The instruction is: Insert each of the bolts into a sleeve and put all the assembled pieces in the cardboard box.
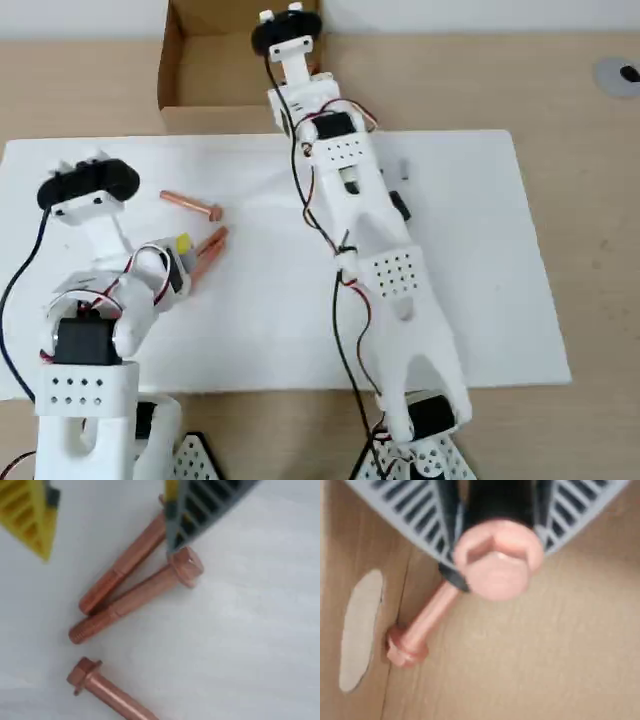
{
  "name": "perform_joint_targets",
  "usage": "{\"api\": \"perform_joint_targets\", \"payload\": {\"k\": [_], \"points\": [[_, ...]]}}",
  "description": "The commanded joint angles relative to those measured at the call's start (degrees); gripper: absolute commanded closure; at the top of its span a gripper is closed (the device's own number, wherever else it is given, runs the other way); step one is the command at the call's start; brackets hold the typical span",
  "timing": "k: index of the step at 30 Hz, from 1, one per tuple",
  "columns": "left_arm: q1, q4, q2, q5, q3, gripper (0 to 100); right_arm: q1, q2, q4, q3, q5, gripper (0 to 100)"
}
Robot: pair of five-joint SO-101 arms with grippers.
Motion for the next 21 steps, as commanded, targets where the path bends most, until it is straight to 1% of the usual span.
{"api": "perform_joint_targets", "payload": {"k": [1, 5, 10, 14, 17, 19, 21], "points": [[-0.53, -0.53, 0.04, -0.62, -0.26, 83, 0.92, -0.75, 6.42, -8.4, 0.62, 78.2], [-0.44, -0.97, 0.04, -0.53, -0.88, 83, 0.92, -0.57, 14.15, -16.66, 0.62, 72.5], [-0.7, -0.7, 0.04, -0.53, -4.4, 83, 0.92, -0.75, 23.12, -27.65, 0.62, 72.3], [-0.7, -0.44, 0.48, -0.53, -8.0, 83, 1.89, -4.79, 31.12, -28.09, 0.35, 72.1], [-0.79, 0.18, 4.62, -1.14, -11.25, 83, 3.21, -10.59, 40.62, -28.0, 0.26, 72.1], [-0.79, 1.85, 10.24, -3.78, -15.47, 83, 4.53, -14.64, 48.62, -28.0, 0.53, 72.1], [-1.14, 3.25, 17.19, -4.4, -20.84, 83, 5.67, -18.95, 57.67, -28.0, 0.62, 72.1]]}}
